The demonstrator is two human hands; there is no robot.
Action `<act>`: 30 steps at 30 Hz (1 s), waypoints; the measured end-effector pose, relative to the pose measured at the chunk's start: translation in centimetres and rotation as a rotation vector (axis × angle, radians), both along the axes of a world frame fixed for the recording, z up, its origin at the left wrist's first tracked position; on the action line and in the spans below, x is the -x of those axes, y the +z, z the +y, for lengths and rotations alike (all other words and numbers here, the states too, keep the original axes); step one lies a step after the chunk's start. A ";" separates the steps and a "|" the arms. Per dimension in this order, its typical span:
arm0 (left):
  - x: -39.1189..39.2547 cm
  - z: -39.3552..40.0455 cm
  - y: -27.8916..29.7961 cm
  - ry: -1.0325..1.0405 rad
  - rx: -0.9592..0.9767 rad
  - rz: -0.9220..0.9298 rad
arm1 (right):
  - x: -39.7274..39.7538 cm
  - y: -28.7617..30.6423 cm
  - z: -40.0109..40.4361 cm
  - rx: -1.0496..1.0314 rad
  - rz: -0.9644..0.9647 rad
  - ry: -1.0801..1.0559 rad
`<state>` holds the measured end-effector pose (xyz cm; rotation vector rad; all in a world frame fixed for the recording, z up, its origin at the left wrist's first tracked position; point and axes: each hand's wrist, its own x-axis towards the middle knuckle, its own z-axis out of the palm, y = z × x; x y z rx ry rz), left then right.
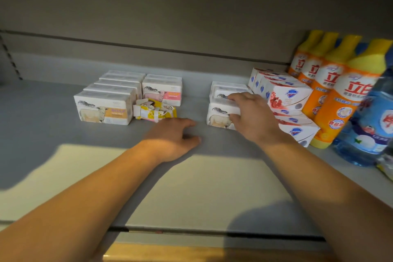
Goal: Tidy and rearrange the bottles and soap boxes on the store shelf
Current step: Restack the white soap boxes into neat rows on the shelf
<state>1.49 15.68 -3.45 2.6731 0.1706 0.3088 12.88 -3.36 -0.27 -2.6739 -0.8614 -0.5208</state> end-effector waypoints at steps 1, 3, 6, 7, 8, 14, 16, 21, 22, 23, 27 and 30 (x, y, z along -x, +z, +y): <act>0.0 0.0 -0.1 -0.028 -0.011 0.021 | 0.2 -0.2 0.3 0.032 -0.060 0.018; -0.1 0.0 -0.3 -0.068 -0.039 0.048 | 0.4 -0.7 0.9 0.097 -0.144 0.035; -0.2 0.1 -0.5 -0.091 -0.065 0.056 | -0.6 -1.1 1.5 0.127 -0.189 0.002; -0.3 0.2 -0.5 -0.094 -0.064 0.053 | -1.1 -1.1 1.6 0.123 -0.185 -0.016; -0.3 0.2 -0.6 -0.095 -0.063 0.048 | -1.6 -1.1 1.6 0.115 -0.179 -0.031; -0.4 0.2 -0.7 -0.089 -0.044 0.012 | -4.1 -1.7 2.5 0.087 -0.194 -0.062; -0.5 0.2 -0.8 -0.087 -0.036 0.010 | -4.6 -1.9 2.9 0.062 -0.203 -0.059; -0.6 0.3 -0.7 -0.088 -0.016 0.011 | -4.9 -2.0 2.5 0.023 -0.204 -0.027; -0.5 0.3 -0.6 -0.091 -0.015 0.024 | -4.9 -2.0 2.4 0.024 -0.201 -0.026; -0.3 0.3 -0.4 -0.092 -0.007 0.032 | -4.8 -2.0 2.4 0.026 -0.194 -0.025; 0.7 0.7 1.1 -0.019 0.222 -0.066 | -4.1 -0.8 2.7 0.083 -0.138 -0.051; 1.8 1.8 2.3 0.103 0.398 -0.264 | -2.4 0.5 4.0 -0.024 -0.147 -0.010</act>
